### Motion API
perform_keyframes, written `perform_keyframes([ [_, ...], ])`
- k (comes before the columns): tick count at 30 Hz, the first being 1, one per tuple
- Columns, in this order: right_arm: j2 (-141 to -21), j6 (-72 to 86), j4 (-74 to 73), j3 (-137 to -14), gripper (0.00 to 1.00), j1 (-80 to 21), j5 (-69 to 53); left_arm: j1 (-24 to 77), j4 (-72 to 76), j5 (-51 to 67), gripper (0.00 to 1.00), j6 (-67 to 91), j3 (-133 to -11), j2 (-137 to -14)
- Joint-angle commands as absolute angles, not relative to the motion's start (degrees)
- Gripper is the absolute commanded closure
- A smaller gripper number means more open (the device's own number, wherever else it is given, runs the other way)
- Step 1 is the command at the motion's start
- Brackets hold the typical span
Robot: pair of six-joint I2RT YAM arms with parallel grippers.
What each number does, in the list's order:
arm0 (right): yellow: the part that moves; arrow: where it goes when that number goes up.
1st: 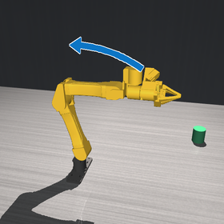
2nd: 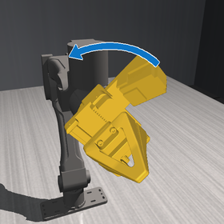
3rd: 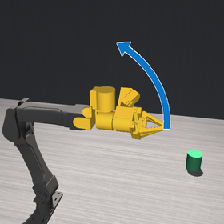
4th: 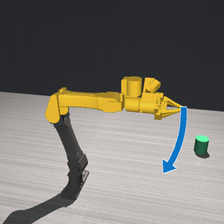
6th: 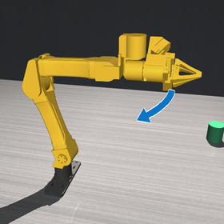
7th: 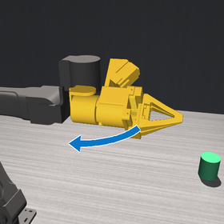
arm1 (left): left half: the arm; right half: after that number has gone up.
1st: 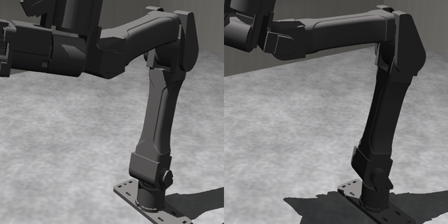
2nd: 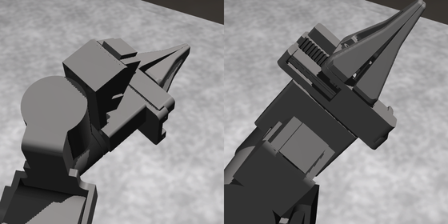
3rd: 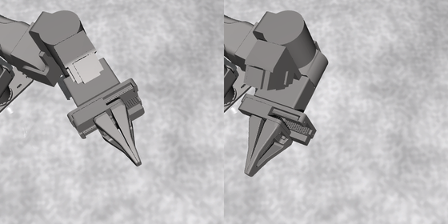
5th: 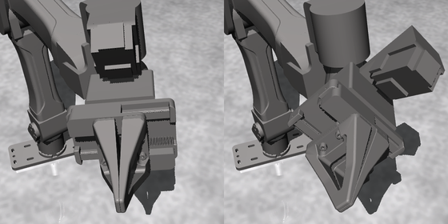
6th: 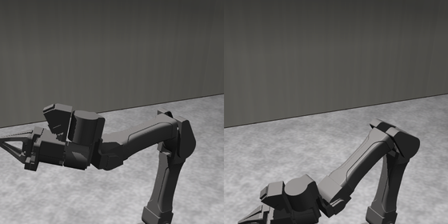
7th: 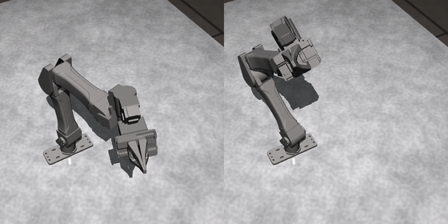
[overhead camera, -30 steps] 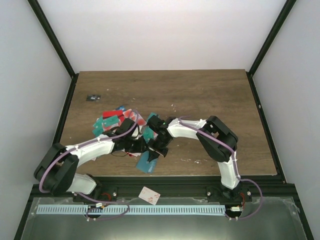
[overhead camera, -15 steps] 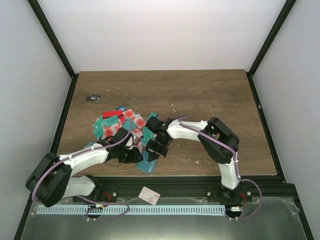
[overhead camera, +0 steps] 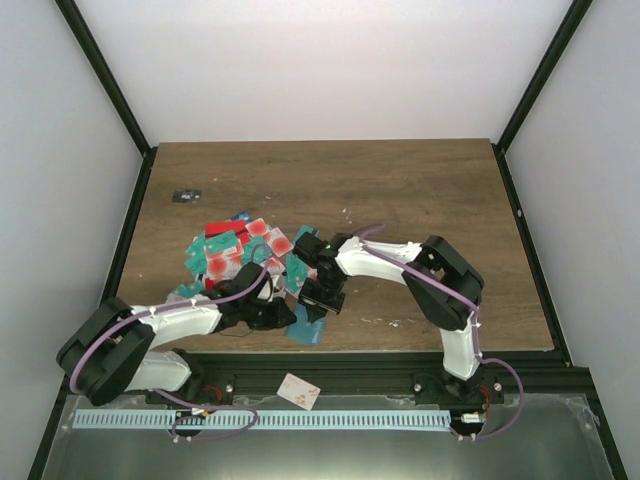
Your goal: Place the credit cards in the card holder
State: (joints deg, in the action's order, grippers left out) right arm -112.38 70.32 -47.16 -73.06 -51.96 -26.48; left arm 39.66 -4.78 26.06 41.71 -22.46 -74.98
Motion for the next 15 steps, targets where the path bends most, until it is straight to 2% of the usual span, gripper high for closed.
perform_keyframes([
  [1, -118.9, 69.7, -50.7, -68.8, 0.99, -51.9, -6.3, 44.0, 1.5, 26.9, 0.9, 47.7, -19.9, -79.1],
  [15, -122.3, 72.5, -52.3, -72.7, 0.99, -54.2, -11.6, 48.4, 8.4, 23.5, 0.93, 54.5, -21.1, -83.8],
])
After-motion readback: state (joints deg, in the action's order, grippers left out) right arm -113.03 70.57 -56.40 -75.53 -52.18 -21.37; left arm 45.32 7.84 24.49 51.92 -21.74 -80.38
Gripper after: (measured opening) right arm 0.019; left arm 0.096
